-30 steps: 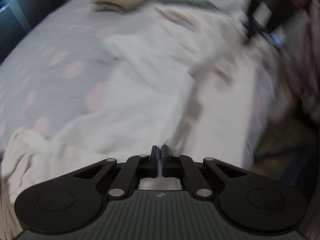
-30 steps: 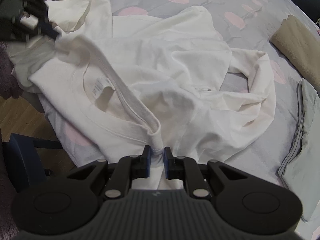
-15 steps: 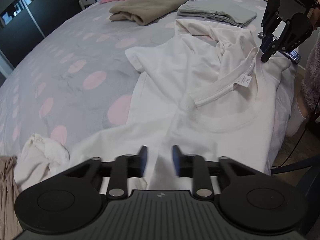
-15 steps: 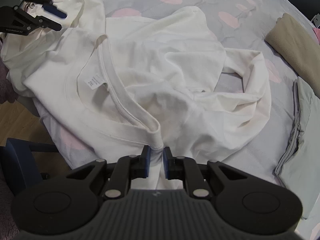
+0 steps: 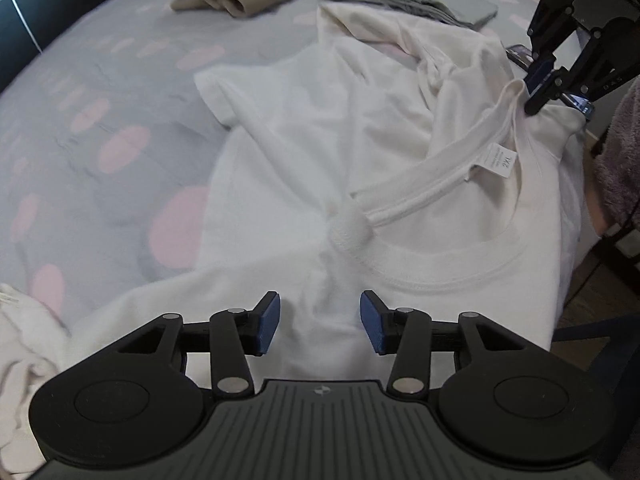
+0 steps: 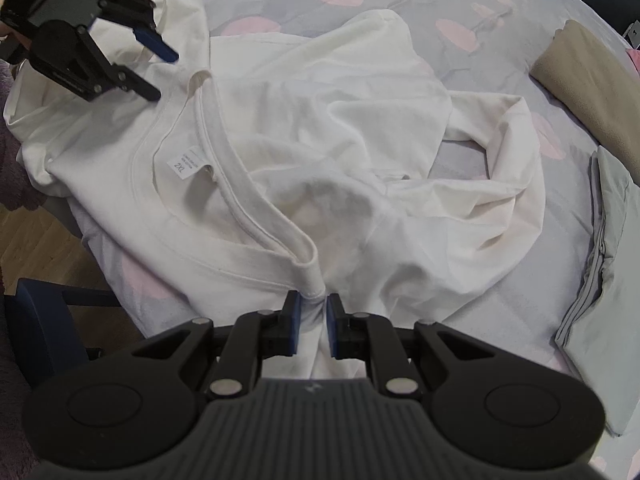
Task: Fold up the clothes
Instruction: 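Grasp the white shirt collar with the left gripper while the right gripper holds the collar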
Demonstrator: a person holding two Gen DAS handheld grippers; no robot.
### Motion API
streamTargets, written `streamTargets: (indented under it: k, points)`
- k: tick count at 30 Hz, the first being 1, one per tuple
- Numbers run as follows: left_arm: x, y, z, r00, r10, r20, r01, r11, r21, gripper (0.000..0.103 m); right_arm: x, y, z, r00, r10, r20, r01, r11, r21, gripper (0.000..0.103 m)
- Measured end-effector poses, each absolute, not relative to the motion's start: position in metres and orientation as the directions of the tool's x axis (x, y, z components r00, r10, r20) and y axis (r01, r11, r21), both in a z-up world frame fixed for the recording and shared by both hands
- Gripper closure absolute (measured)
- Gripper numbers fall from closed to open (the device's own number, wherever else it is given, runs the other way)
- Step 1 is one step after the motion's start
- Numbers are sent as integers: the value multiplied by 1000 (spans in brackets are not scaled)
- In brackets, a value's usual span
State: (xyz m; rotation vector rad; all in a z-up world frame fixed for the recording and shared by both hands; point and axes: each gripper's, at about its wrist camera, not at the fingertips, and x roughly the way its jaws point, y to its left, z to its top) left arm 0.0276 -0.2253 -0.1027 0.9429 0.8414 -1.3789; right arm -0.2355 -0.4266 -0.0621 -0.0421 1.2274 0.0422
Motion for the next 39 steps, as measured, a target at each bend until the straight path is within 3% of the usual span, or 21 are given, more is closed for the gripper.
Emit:
streamTargets:
  k: [4,7,10,21,30,36,39]
  points:
    - [25,-226,-106,12,-386,-922,999,-38,29,91,-238,-429,-62,352,25,-936,-53,999,7,87]
    - [26,-223,-99,34,-398,-917,999,-1,37,100,-240,-432,-61,363,38,-931,-49,999,22,83]
    - [31,-214,-84,45,-434,-900,998,59,21,101,-245,-432,-58,385,64,-921,-47,998,50,60]
    - [28,-183,-63,89,-487,-869,993,116,37,101,-253,-433,-61,355,129,-926,-63,991,114,59]
    - [25,-177,-61,100,-495,-863,993,110,52,101,-257,-465,-55,393,241,-887,26,962,272,59]
    - [24,-176,-60,104,-494,-863,992,108,58,101,-255,-468,-70,361,268,-893,68,948,312,65]
    - [22,-177,-59,108,-491,-864,992,109,62,101,-252,-458,-76,353,272,-895,54,949,309,91]
